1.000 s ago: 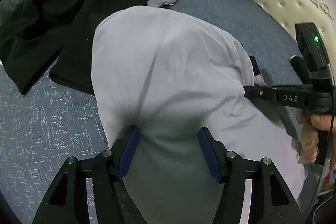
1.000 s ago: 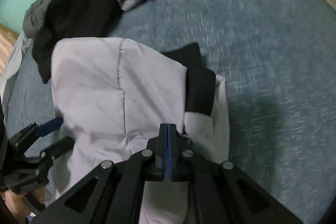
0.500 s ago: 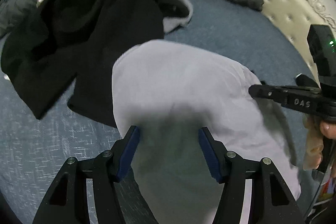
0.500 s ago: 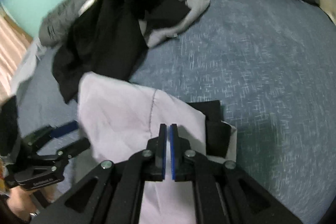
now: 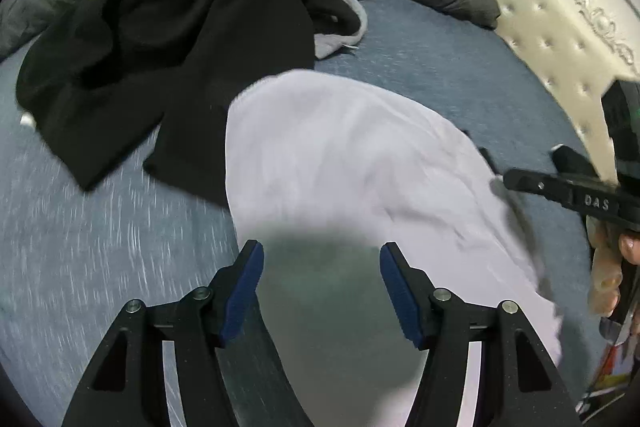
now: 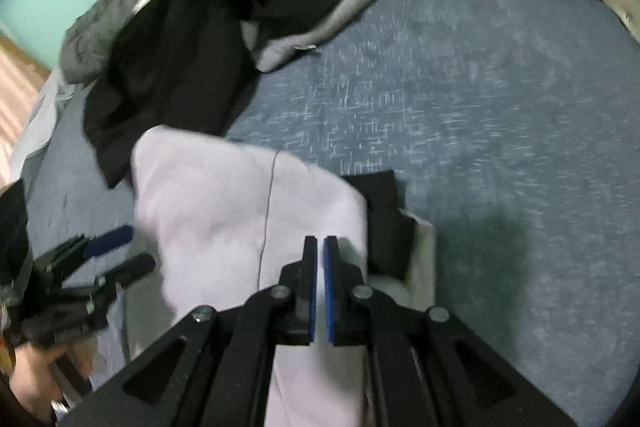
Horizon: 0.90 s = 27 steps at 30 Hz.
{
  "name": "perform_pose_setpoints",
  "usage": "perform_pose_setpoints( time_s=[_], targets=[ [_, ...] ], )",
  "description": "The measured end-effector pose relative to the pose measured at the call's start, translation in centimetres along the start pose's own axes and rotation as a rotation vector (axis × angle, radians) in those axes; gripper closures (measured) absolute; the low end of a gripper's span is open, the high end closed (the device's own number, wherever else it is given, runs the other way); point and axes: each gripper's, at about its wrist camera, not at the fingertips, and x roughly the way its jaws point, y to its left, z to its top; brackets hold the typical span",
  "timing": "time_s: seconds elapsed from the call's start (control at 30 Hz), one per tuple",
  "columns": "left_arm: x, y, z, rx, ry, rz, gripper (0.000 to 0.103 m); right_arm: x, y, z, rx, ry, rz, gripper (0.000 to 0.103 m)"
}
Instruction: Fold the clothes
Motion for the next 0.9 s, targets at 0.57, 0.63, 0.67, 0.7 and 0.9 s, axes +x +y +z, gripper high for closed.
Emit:
perform_pose_setpoints(
  time_s=[0.57,0.63,0.67,0.7,0.9],
  targets=[
    [-3.3,-4.7,-12.1,0.009,0.117,-0.042,0.038,-7.0,1.8,-14.1,-0.011,0.023,0.058,0.101],
    [-2.8,-4.7,-12.7,0.003,0.127,-0.027,0.038,-6.1,1.5,-15.0,0.0,0.046,0.042,0.101],
    [-2.7,-4.8,-12.8,-0.003,0.128,-0.024,0.038,-5.6,1.3,-15.5,0.006,0.058,0.035,0.101],
    [-2.5,-4.8,-12.9,-0.01,0.129,-0.021,0.038,-5.1,1.2,-15.9,0.008,0.07,0.025,0.101],
    [-2.2,-4.9,-12.7,-0.024,0.137,-0.008,0.038,-3.2,0.8,-16.7,0.025,0.086,0.014,0.101]
  ],
)
